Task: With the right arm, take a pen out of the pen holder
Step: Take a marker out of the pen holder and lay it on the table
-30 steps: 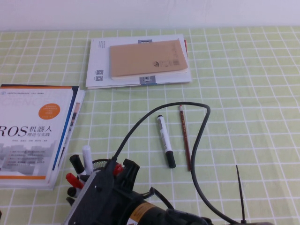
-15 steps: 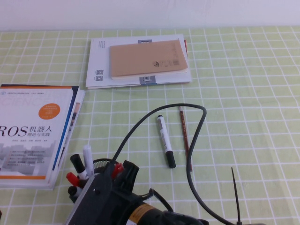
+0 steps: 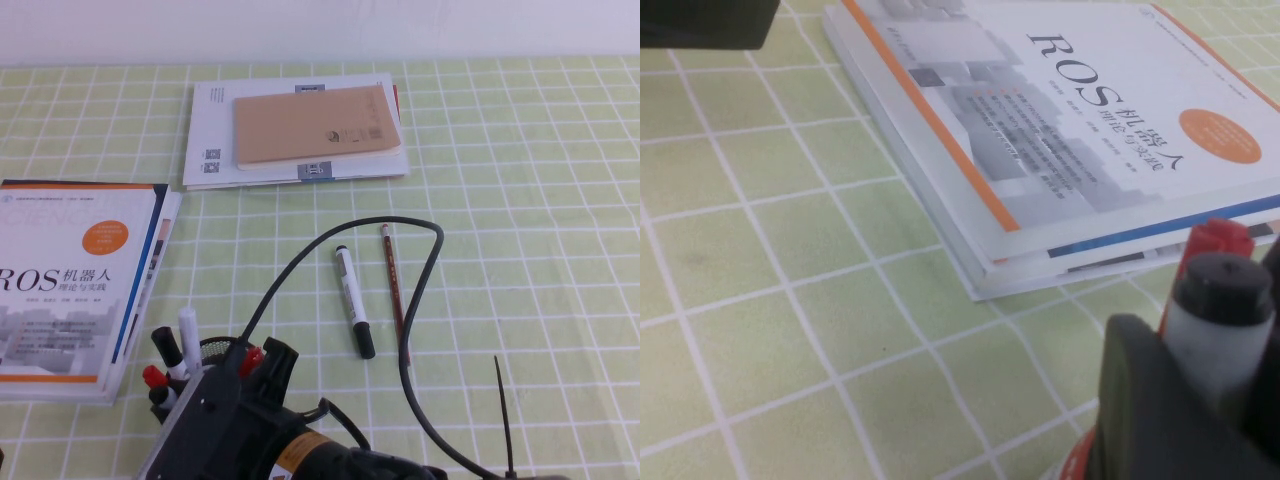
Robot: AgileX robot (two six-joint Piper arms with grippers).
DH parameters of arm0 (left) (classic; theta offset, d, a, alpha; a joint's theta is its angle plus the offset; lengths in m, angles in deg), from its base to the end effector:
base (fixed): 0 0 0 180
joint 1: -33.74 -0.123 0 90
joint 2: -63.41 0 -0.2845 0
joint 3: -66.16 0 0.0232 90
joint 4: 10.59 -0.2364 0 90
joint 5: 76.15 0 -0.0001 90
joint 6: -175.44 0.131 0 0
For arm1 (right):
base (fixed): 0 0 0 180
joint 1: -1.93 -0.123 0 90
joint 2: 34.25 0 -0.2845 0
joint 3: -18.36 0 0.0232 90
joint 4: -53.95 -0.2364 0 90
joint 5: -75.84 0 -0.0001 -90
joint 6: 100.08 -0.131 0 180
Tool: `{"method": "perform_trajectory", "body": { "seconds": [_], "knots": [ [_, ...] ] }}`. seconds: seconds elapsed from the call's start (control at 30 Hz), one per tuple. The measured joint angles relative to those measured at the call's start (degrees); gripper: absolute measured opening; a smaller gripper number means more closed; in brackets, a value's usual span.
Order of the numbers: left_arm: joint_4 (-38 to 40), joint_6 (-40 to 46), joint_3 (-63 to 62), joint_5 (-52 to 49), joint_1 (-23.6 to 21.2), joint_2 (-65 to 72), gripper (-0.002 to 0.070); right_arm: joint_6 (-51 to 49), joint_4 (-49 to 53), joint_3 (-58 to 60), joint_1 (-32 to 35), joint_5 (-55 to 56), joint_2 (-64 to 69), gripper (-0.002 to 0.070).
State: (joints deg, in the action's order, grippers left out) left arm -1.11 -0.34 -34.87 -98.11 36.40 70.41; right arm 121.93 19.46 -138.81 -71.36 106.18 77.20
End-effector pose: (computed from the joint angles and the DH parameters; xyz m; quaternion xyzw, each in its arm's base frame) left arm 0.0759 -0.0116 0.1577 0.0046 0.8071 -0.0621 0.5872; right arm 0.1533 0.3805 0.1994 -0.4783 0.6507 0.1968 0.5559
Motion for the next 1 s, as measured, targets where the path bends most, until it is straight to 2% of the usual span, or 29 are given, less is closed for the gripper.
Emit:
{"method": "perform_trajectory", "body": {
  "seconds": [0.67, 1.0],
  "knots": [
    [0.0, 0.0, 0.0, 0.0, 0.0, 0.0, -0.0008, 0.1, -1.0, 0.0, 0.0, -2.9, -5.4, 0.0107],
    [0.0, 0.0, 0.0, 0.0, 0.0, 0.0, -0.0008, 8.4, -6.8, 0.0, 0.0, -3.2, -13.0, 0.0107]
  ]
}}
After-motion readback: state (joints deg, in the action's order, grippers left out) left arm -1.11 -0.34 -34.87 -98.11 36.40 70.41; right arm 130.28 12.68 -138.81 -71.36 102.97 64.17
